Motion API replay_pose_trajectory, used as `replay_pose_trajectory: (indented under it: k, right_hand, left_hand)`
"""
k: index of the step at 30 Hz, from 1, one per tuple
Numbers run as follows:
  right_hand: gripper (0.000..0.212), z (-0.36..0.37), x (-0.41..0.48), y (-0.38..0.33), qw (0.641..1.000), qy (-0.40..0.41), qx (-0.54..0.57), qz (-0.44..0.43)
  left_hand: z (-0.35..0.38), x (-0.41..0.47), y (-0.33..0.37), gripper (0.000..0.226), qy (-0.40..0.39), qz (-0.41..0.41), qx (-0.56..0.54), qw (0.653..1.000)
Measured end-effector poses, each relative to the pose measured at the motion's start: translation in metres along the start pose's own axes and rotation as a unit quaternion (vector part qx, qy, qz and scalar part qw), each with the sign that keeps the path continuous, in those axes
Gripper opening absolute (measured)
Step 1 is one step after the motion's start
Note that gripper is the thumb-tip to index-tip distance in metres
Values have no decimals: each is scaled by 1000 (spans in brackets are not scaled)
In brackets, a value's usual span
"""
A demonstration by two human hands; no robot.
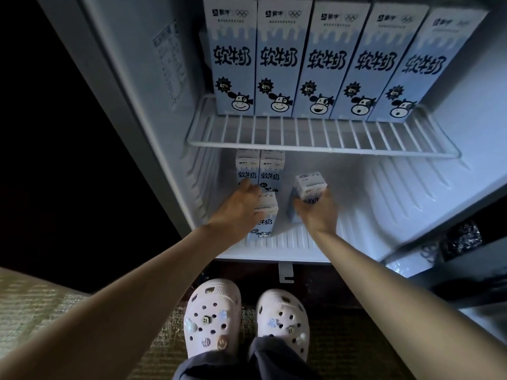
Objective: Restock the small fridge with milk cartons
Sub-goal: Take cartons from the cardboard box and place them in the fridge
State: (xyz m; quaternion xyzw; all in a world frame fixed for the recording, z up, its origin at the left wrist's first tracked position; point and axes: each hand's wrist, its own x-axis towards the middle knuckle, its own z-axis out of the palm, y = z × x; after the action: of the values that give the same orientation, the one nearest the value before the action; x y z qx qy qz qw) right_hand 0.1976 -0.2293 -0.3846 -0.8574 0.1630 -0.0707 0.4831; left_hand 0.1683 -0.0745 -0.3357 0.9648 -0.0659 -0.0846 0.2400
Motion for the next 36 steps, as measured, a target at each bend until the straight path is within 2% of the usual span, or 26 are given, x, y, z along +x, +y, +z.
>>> replay_pose_trajectory:
  k: [5, 9, 16, 23, 30, 34, 36]
  right_hand:
    - [50, 19, 23, -13, 1000, 7, 3, 18]
    - [33, 23, 37, -15, 1000, 6, 11, 22]
    - [35, 25, 27, -10, 999, 33, 36, 6]
    - [45, 29, 35, -11, 999, -2, 41, -16]
    - [37, 36, 34, -2, 999, -25, 42, -20]
    - [59, 41, 36, 1, 998, -21, 40, -31]
    - [62, 43, 38, 3, 999, -16, 38, -34]
  left_hand:
    - [-4, 11, -1, 34, -1, 9, 14, 1000]
    - [-4, 16, -1, 35, 7, 28, 21, 999]
    - [-4, 20, -2, 35, 16, 46, 11, 999]
    - [-4, 23, -1, 36, 21, 42, 14, 999]
    - [-1, 23, -4, 35, 25, 43, 7, 999]
    - [-2, 23, -4, 36, 22, 40, -3, 999]
    - [-2, 23, -4, 37, 17, 37, -7, 999]
